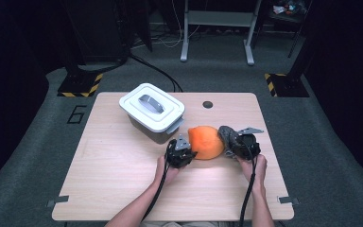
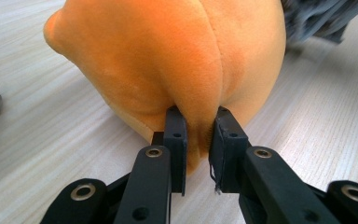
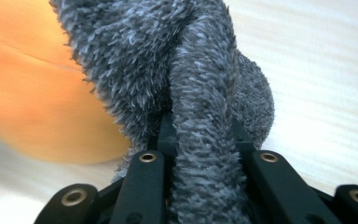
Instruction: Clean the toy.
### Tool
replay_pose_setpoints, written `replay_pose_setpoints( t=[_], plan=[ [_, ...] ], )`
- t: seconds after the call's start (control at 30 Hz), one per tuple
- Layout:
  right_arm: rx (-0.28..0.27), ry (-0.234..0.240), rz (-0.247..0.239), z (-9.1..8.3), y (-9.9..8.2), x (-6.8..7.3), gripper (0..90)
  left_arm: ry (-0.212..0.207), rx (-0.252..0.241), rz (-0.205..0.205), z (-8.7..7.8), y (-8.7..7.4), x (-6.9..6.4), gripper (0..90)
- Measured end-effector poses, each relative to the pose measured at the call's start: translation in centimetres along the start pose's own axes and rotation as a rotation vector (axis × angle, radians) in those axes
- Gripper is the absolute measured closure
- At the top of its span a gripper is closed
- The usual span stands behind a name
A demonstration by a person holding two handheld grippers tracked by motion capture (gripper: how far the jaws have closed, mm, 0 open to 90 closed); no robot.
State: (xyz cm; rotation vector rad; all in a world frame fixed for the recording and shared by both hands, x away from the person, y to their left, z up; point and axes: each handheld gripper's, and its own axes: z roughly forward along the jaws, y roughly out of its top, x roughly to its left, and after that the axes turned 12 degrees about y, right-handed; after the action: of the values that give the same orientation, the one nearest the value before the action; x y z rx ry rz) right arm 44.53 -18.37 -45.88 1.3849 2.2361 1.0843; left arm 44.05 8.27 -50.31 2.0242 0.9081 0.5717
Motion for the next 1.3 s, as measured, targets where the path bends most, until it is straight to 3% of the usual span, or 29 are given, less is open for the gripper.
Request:
replay_pose_setpoints(
  t=[0.17, 0.33, 0.43, 0.53, 0.93, 1.3],
  plan=[
    [-0.037, 0.054, -0.075, -1.1, 1.1, 2.3, 73.6, 0.002, -0.009, -0.007, 0.0, 0.0, 0.0, 78.1],
    [-0.042, 0.116, -0.135, -0.8, 2.2, 4.6, 73.2, 0.001, -0.011, -0.004, -0.1, 0.2, -0.1, 77.9],
    [-0.033, 0.128, -0.168, -0.2, 2.7, 5.6, 72.7, -0.010, -0.017, -0.013, 0.0, 0.2, -0.1, 77.6],
    [-0.009, 0.114, -0.163, 0.9, 2.7, 6.3, 72.5, -0.008, -0.013, -0.010, 0.0, 0.2, -0.1, 77.6],
    [-0.009, 0.090, -0.167, 1.2, 2.4, 5.6, 73.2, -0.014, -0.010, -0.010, 0.1, 0.2, 0.0, 77.7],
    [-0.013, 0.037, -0.079, 0.9, 1.5, 2.7, 73.1, -0.014, -0.013, -0.008, 0.1, 0.2, 0.0, 77.7]
  ],
)
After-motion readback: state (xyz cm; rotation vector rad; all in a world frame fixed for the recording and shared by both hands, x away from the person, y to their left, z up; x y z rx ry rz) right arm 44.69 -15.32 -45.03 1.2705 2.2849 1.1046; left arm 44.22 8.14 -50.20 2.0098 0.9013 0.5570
